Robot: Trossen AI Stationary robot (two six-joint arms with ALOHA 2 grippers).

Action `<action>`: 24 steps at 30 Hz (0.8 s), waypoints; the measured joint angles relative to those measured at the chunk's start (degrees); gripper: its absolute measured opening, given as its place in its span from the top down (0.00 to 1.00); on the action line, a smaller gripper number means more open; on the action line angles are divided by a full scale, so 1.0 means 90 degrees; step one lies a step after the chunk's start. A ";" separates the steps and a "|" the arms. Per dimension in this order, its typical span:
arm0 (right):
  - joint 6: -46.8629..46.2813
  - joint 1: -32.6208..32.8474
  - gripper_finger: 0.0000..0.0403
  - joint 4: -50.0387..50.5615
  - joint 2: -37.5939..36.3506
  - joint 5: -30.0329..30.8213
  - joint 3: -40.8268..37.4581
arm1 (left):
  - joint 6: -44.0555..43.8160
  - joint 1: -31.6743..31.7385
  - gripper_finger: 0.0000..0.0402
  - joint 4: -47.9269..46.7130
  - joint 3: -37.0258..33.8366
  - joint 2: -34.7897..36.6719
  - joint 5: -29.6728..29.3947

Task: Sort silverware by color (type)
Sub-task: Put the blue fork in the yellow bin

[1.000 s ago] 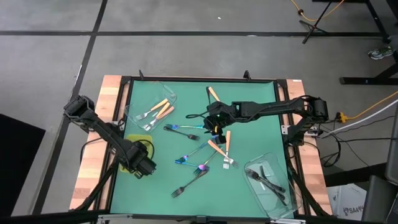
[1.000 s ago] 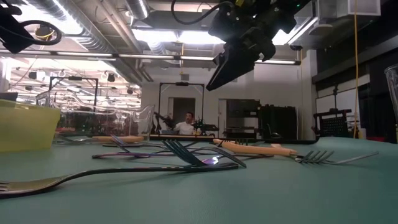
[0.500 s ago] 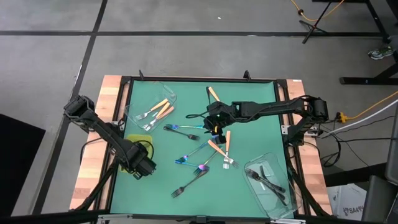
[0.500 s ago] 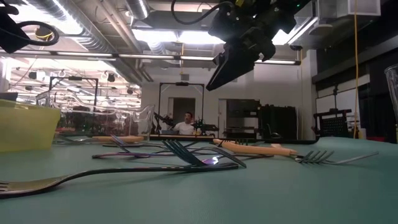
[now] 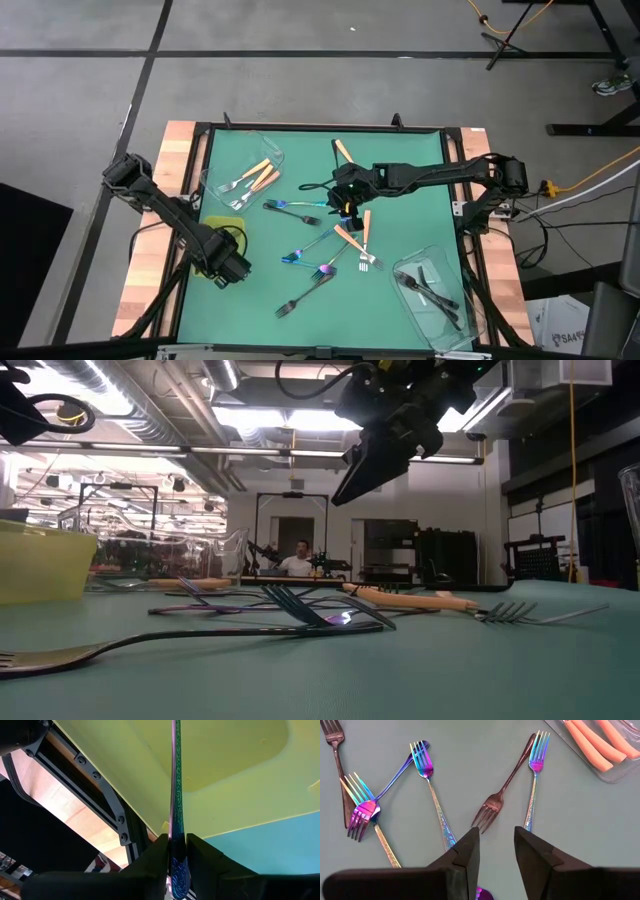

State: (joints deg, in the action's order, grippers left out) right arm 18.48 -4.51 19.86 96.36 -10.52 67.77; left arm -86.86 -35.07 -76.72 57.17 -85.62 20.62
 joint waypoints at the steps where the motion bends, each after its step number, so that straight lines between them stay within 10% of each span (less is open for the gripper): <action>1: 0.0002 0.0000 0.72 0.0000 0.0000 0.0000 0.0000 | -0.0001 0.0000 0.84 0.0001 0.0000 0.0000 0.0000; 24: 0.0002 0.0000 0.72 0.0002 0.0000 0.0002 0.0000 | -0.0004 0.0007 0.68 -0.0036 0.0075 0.0002 0.0315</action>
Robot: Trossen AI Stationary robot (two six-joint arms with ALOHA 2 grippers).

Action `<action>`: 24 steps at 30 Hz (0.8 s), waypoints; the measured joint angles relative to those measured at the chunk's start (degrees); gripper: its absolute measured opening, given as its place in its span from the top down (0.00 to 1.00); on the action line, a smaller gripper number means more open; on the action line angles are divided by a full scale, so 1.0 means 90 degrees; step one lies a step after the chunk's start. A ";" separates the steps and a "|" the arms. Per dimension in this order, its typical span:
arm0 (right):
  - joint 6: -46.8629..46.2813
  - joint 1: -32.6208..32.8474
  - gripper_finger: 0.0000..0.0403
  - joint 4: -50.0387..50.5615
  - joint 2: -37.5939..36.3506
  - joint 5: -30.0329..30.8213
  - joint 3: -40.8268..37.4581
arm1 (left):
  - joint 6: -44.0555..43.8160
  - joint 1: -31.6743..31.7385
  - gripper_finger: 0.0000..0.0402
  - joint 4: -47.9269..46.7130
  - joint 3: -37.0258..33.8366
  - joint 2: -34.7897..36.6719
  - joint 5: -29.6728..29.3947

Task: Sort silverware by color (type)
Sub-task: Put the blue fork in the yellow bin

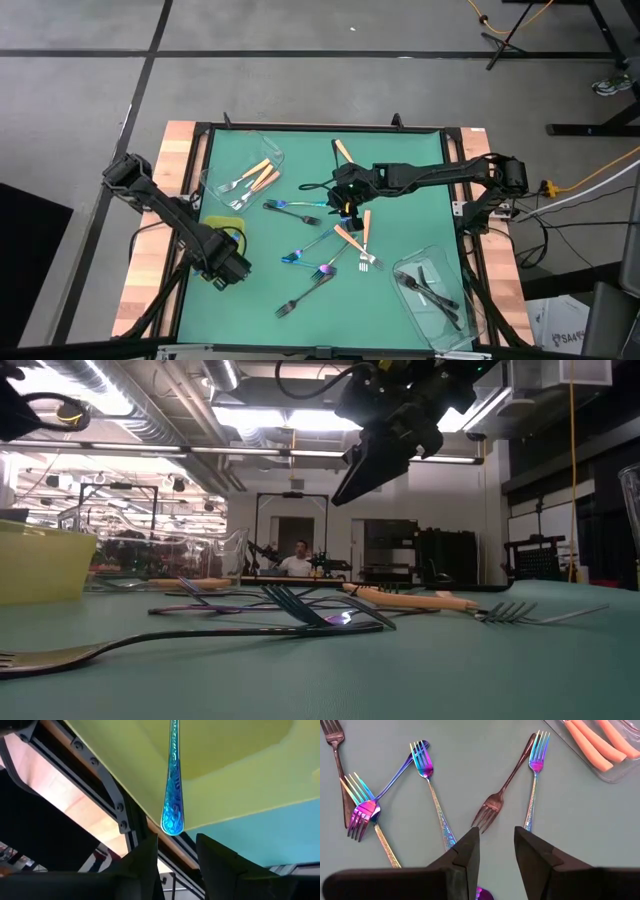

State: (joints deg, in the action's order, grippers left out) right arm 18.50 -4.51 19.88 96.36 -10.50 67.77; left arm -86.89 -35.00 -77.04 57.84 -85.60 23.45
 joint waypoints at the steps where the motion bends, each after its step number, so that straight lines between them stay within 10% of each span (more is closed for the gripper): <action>1: 0.0000 0.0000 0.72 0.0005 0.0000 0.0000 0.0000 | 0.0001 0.0000 0.68 -0.0009 0.0064 0.0001 -0.0025; 24: -0.1942 0.0000 0.72 0.0735 0.0000 0.1209 0.0002 | 0.0196 0.0320 0.68 0.0101 0.1628 0.0029 -0.3212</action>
State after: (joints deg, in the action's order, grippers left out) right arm 1.02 -4.51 26.49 96.36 0.38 67.79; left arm -85.13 -32.12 -76.13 72.49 -85.34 -5.46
